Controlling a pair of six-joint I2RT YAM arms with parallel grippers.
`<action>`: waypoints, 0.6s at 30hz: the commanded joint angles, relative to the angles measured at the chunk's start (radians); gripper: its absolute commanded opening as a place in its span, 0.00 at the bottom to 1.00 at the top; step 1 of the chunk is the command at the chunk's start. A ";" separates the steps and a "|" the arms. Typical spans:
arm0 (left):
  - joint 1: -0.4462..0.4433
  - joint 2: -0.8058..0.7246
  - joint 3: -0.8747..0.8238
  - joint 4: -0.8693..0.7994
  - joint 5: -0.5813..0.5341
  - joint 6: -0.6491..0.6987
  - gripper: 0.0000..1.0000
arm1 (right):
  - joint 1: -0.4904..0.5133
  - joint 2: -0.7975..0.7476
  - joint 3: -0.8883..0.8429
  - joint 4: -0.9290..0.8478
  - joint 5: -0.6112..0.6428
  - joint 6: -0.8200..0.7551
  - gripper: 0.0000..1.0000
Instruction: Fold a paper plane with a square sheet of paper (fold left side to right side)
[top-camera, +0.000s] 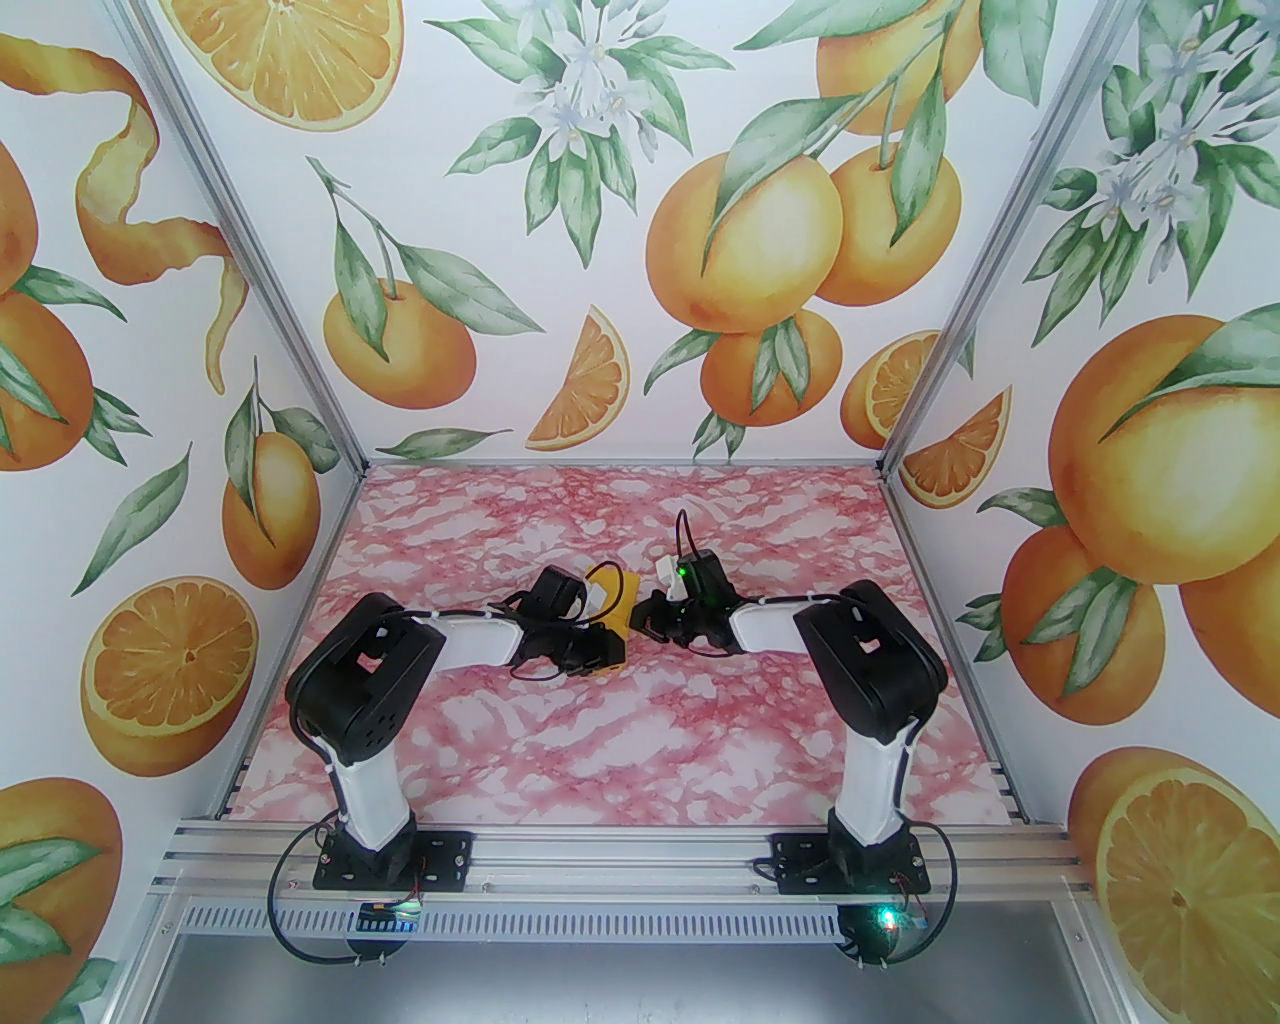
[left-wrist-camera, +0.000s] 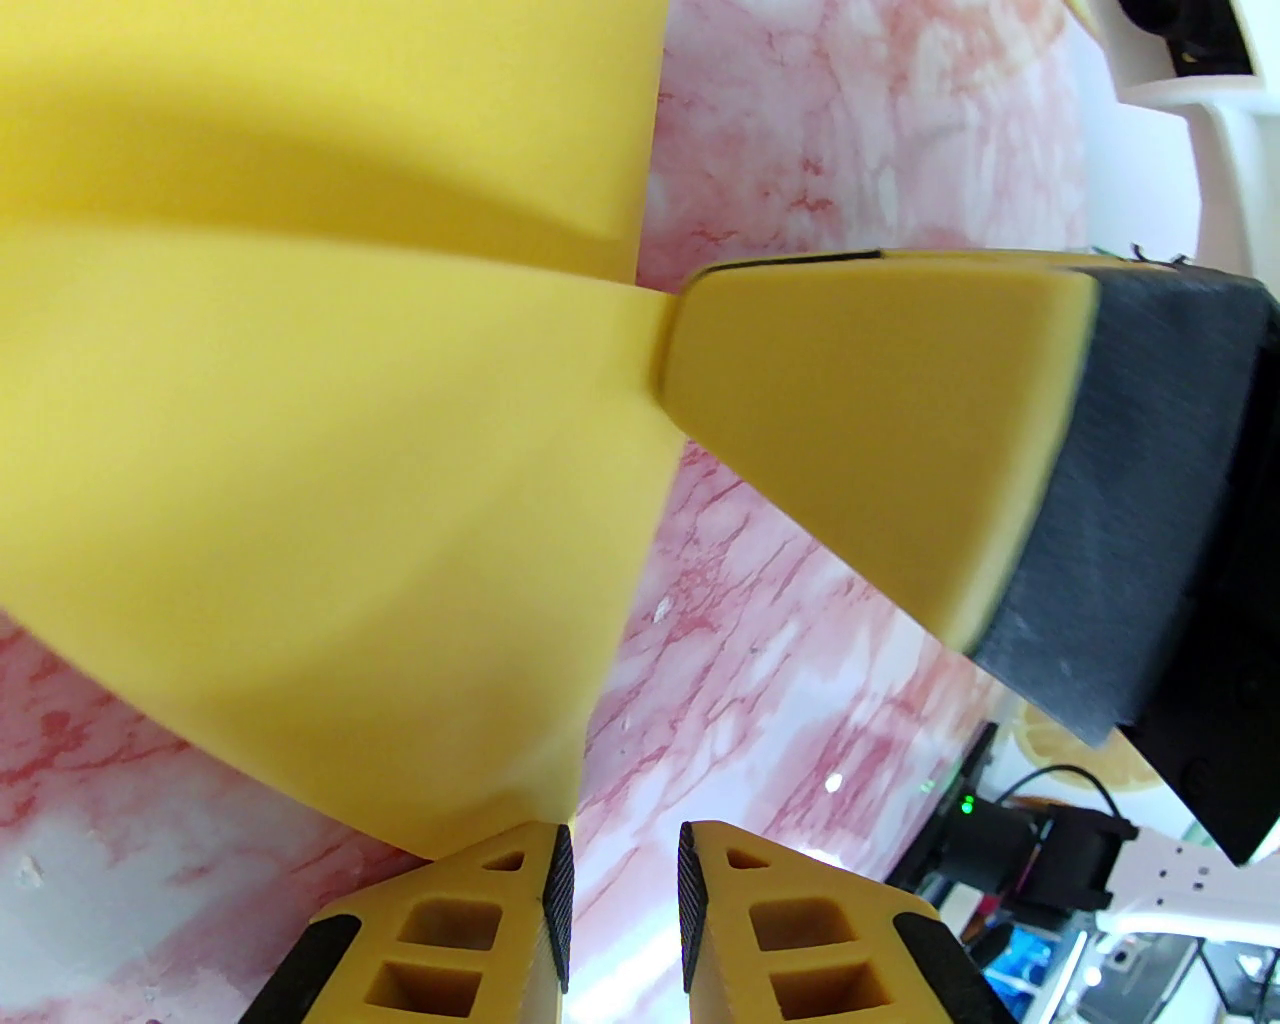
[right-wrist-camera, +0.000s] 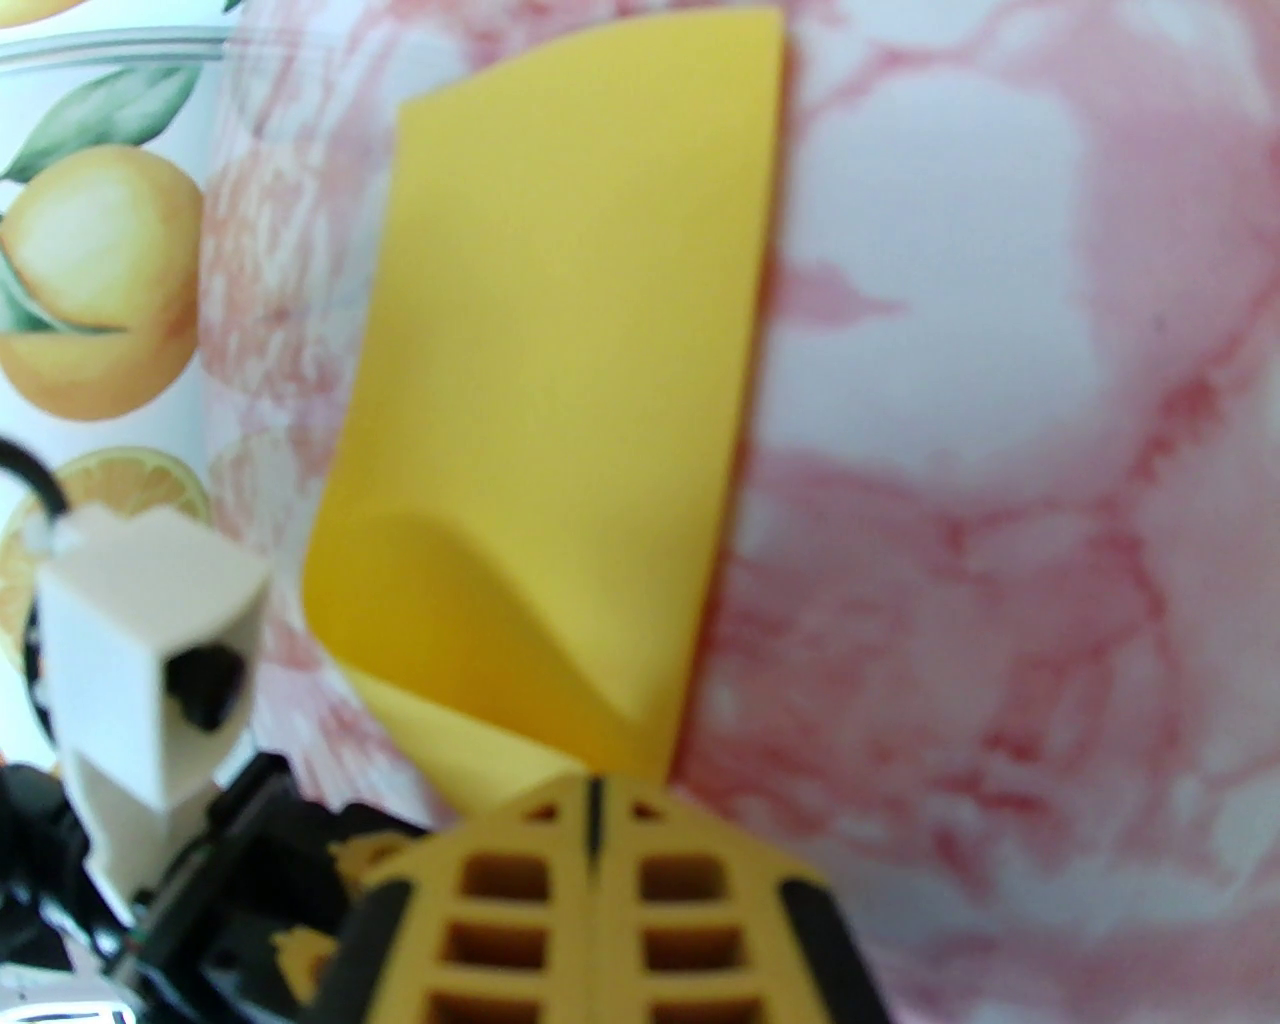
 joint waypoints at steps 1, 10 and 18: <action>0.015 -0.056 0.034 -0.017 -0.006 0.016 0.26 | 0.000 0.016 0.022 -0.019 0.024 -0.024 0.00; 0.052 -0.072 0.061 -0.051 -0.008 0.045 0.28 | 0.000 0.023 0.031 -0.024 0.027 -0.029 0.00; 0.079 -0.004 0.137 -0.060 -0.007 0.079 0.28 | 0.000 0.024 0.040 -0.025 0.027 -0.029 0.00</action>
